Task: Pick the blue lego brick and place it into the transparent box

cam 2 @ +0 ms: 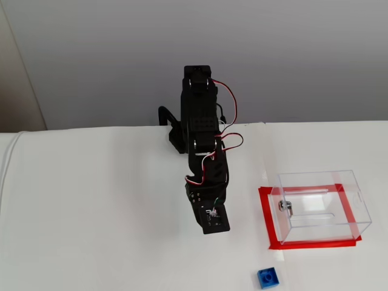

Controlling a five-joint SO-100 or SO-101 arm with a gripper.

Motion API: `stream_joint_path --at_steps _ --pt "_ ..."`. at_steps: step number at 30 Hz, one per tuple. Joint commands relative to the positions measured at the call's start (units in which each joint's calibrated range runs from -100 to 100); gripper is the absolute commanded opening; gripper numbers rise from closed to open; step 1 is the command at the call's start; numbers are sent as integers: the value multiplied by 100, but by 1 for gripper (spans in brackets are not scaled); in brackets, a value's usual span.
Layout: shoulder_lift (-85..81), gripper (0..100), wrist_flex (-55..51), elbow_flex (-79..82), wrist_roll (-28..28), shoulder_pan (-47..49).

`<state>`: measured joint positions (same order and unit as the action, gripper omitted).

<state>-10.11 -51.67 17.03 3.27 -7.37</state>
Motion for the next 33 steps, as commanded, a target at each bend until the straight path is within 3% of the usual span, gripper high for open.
stream_joint_path --at_steps 1,12,22,28,33 --pt "5 3 76 -609 -25 245" --pt "-3 3 41 -618 -14 1554" --pt "90 3 32 -600 -56 1628" --pt "5 26 6 -646 -333 1613" --pt "98 28 528 -646 -620 1665"
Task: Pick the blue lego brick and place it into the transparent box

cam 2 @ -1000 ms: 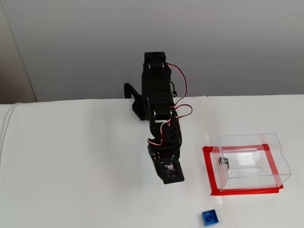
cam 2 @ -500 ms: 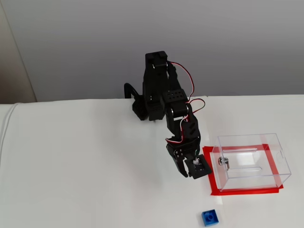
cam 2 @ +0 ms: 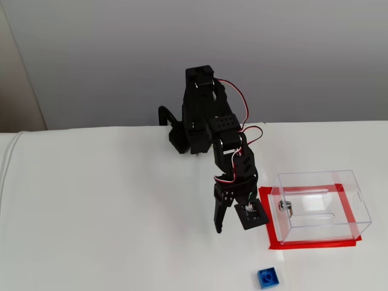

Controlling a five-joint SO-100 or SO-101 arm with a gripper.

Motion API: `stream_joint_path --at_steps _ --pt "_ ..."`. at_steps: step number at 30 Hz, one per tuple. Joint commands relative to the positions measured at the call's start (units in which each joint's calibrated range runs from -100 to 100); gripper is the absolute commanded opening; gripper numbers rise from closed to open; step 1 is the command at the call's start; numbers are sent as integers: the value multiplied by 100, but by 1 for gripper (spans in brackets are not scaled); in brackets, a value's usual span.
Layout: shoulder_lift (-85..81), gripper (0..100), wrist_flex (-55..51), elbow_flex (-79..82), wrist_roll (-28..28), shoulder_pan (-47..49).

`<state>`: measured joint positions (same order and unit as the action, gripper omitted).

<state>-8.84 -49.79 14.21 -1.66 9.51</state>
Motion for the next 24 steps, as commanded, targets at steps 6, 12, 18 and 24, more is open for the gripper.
stream_joint_path --at_steps 6,12,18,24 --pt "167 28 1210 -354 -152 58" --pt "540 28 1767 -354 -157 81" --pt "1134 28 1967 -860 -168 177" --pt "1821 28 2002 -1502 -168 280"
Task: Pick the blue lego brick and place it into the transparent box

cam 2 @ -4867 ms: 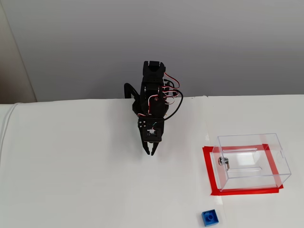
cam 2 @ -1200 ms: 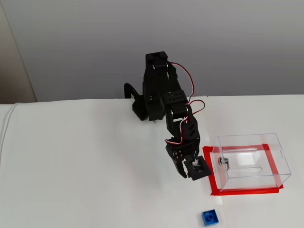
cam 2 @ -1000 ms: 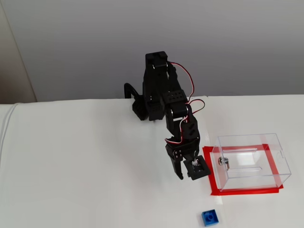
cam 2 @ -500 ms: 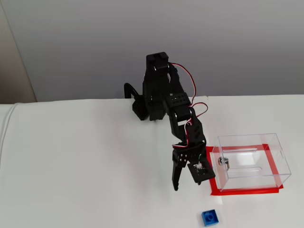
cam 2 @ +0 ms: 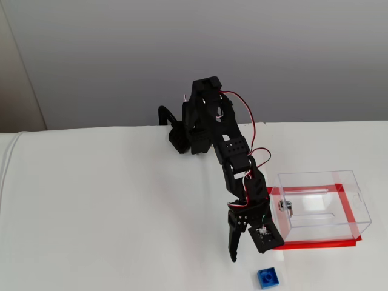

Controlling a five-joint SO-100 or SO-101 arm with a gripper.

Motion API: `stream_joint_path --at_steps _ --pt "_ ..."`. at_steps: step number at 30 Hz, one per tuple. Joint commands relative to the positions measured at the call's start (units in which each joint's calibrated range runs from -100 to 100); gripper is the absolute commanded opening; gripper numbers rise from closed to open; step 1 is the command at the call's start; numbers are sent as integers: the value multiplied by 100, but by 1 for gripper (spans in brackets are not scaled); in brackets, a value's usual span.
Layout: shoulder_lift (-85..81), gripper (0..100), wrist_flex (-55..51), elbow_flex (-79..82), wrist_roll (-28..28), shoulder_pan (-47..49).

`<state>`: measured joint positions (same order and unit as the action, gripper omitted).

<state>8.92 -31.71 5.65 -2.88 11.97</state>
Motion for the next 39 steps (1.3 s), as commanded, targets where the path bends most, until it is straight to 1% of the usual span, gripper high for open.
stream_joint_path --at_steps 1,5,7,12,23,39 --pt "156 28 307 -673 -46 71" --pt "487 28 742 -719 -72 197" --pt "622 28 942 -719 -176 256" --pt "962 28 1238 -746 -291 426" --pt "1836 28 1195 -1605 -359 515" --pt "2438 28 1177 -1957 -359 715"
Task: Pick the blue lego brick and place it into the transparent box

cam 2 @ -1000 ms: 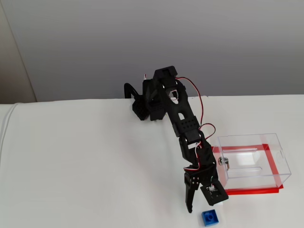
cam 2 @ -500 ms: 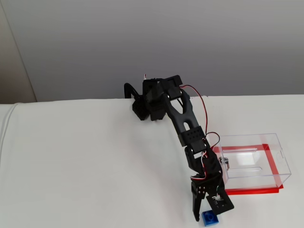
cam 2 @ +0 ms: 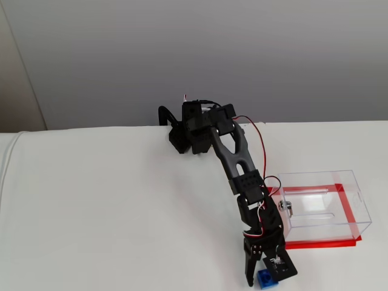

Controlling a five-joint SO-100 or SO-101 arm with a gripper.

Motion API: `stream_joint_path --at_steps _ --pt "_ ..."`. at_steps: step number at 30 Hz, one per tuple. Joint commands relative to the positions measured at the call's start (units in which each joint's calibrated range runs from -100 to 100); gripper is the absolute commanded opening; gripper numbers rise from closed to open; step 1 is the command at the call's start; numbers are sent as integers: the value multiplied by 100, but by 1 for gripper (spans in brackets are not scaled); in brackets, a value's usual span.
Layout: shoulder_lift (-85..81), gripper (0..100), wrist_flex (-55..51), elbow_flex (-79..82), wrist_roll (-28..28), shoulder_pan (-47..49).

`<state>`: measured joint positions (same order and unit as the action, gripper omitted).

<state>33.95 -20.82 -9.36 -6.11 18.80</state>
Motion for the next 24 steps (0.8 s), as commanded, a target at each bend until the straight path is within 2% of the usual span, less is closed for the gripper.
stream_joint_path --at_steps 1,24 --pt "-5 28 89 -520 -37 31" --pt "283 28 81 -665 -37 75"
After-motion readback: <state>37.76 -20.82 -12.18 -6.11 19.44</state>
